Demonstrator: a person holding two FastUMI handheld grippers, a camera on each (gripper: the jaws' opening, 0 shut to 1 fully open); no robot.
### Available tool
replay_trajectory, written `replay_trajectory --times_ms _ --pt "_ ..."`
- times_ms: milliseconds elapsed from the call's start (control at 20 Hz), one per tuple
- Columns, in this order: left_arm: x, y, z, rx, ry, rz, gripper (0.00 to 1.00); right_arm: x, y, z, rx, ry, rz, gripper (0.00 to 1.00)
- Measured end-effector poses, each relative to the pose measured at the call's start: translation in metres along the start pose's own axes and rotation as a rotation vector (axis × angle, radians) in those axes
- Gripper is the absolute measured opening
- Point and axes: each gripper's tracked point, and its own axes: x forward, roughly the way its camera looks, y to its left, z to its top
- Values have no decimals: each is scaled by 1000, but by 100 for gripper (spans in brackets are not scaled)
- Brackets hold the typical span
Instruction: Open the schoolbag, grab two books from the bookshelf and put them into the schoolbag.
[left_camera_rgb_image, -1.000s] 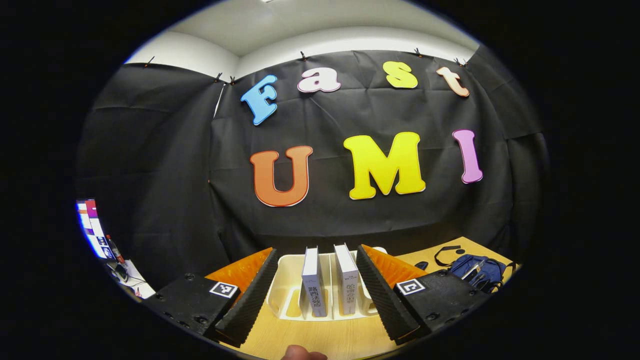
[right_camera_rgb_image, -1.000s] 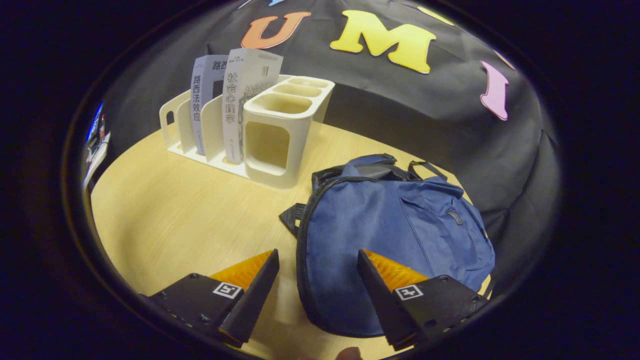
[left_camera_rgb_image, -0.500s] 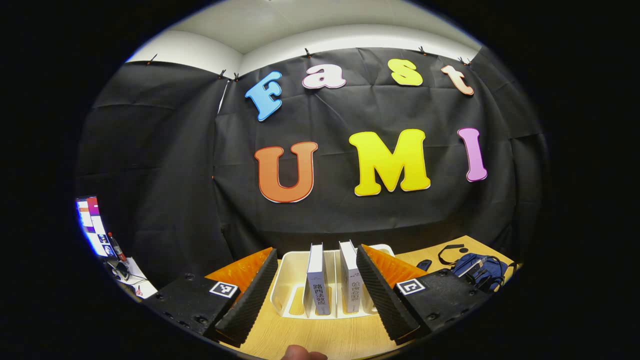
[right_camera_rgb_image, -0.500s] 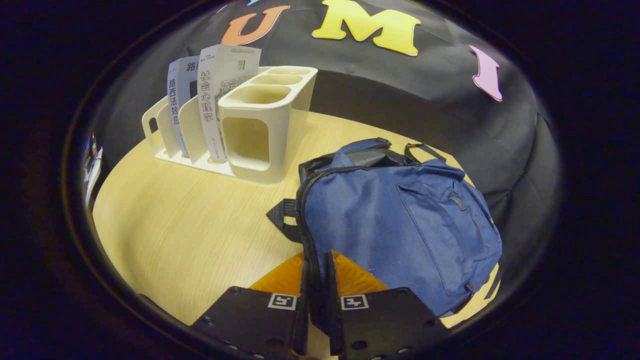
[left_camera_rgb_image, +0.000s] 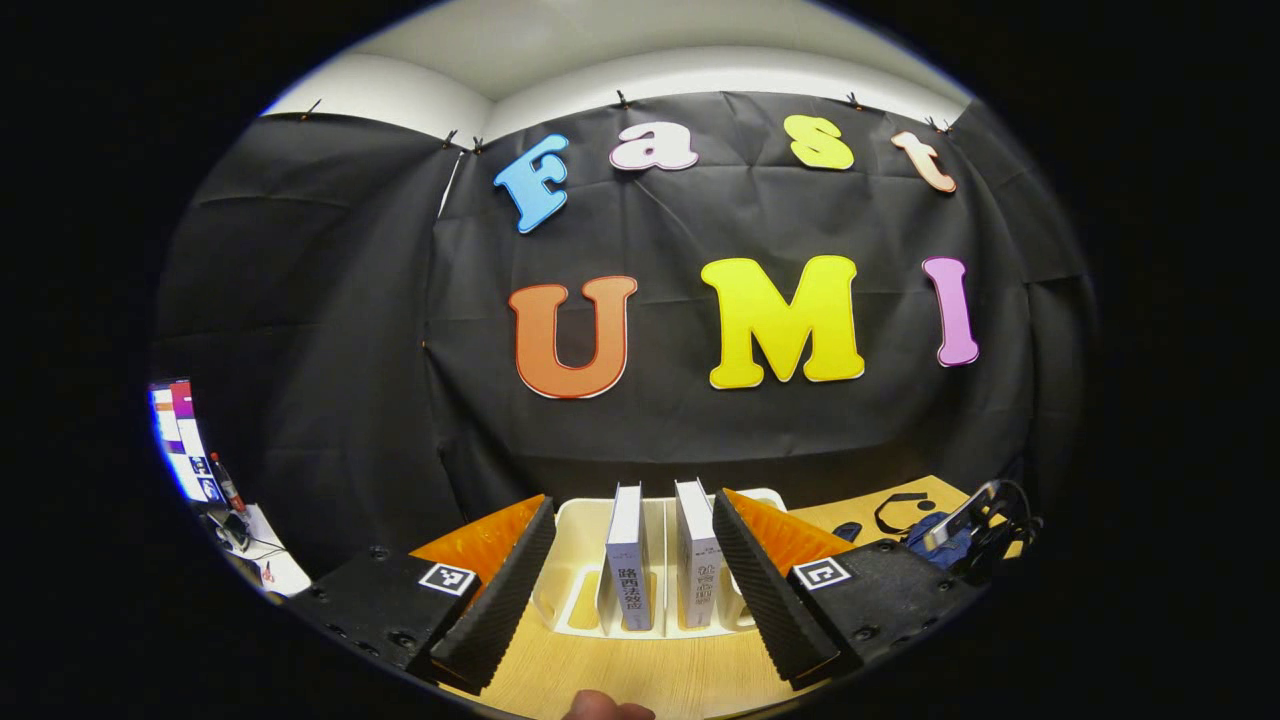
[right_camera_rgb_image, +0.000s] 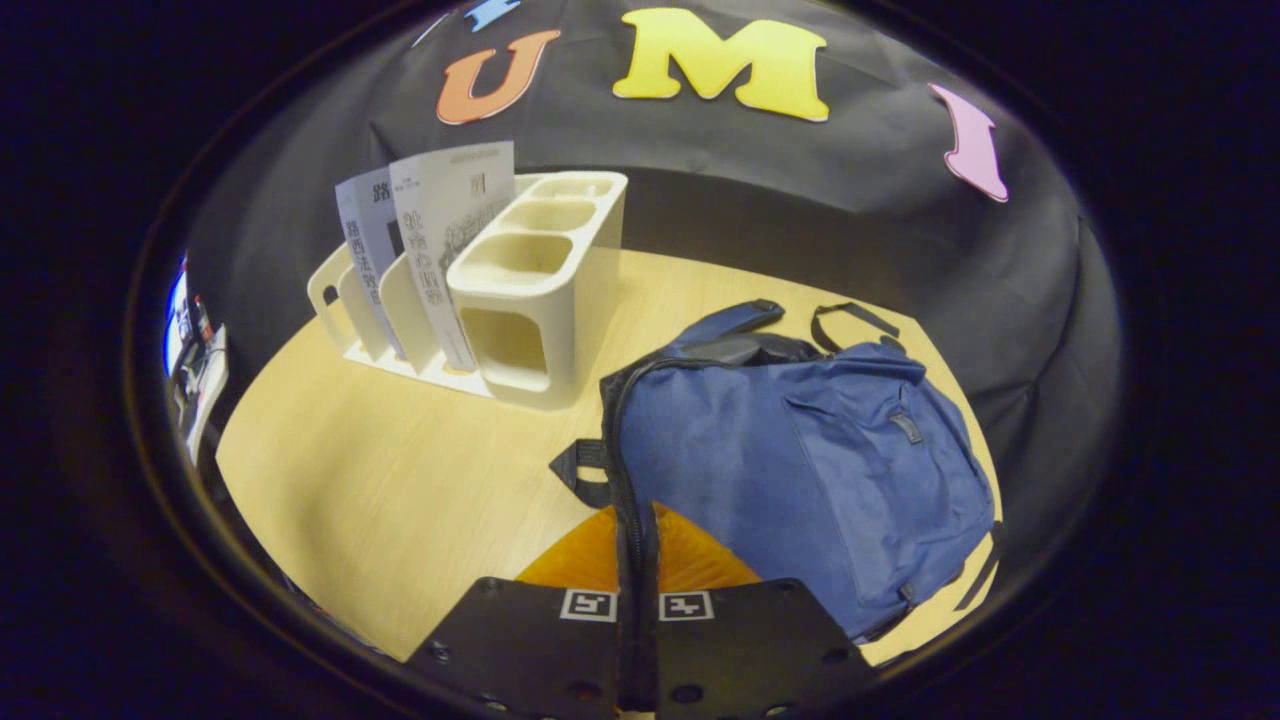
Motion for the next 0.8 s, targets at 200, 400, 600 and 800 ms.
replay_trajectory --times_ms 200,400,600,800 --pt "15 0 -2 -4 12 -3 99 -41 -30 38 31 -85 -5 0" --pt "34 -9 -2 -12 36 -21 99 -79 -77 72 52 -154 -44 0" --pt "49 -28 -5 -55 87 -58 99 -108 -132 94 78 -195 -99 0" --pt "69 -33 -9 -59 157 -70 99 -125 -185 104 109 -212 -141 0"
